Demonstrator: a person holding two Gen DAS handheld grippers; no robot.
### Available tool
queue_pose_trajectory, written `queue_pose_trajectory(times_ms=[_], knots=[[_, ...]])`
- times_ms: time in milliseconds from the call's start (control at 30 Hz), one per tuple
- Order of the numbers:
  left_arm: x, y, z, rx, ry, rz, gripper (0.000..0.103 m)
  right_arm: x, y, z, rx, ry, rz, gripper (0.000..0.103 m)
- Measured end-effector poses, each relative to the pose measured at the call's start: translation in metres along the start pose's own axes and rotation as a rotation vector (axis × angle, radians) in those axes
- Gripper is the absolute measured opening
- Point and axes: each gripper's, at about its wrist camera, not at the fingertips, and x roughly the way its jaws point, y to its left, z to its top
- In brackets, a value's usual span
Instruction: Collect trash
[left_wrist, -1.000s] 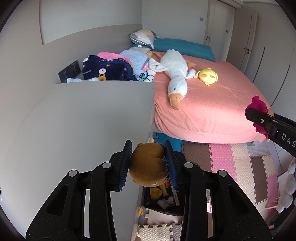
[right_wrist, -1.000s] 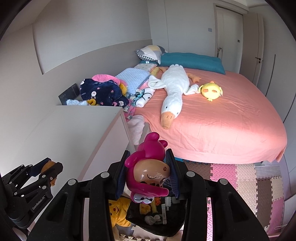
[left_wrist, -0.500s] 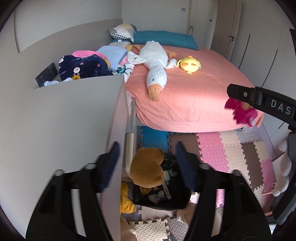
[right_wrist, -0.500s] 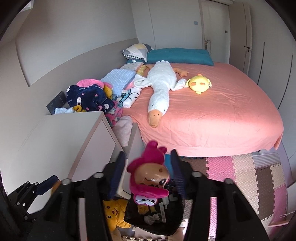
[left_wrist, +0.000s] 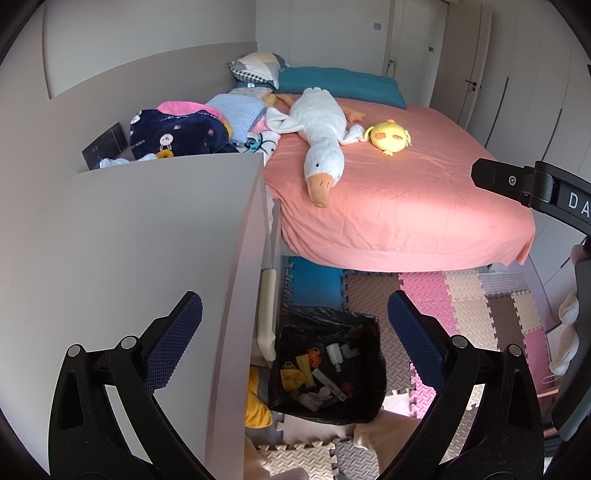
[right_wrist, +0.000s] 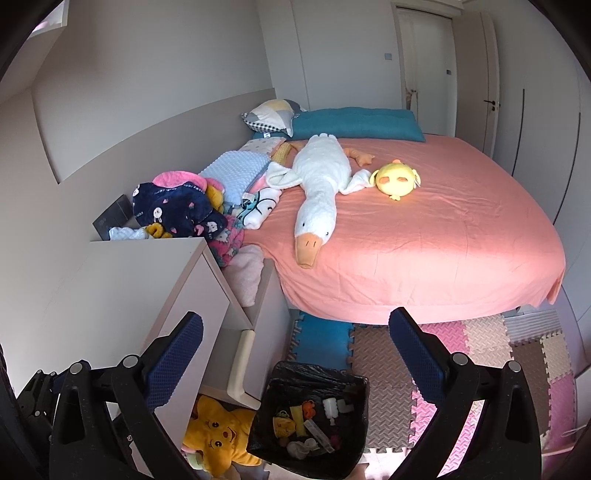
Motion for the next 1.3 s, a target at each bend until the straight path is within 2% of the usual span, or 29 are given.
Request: queue_pose_trajectory(times_ms=[200,733,1300], knots=[[-0.003,0.003,0.0,-0.01,-0.015,0.022,0.096,0.0,0.007,0.0,-0.018,0.003,0.002,0.1],[-0.01,0.008,0.003,-0.057,-0.03,-0.007,0.096,-0.006,0.012,0.001,-0.011,-0.012,0.009,0.1],[-0.016,0.0,0.002,-0.024,-0.05,-0.013,0.096,-0.009,0.009,-0.001,-0.014,-0.016,0.003,0.1]])
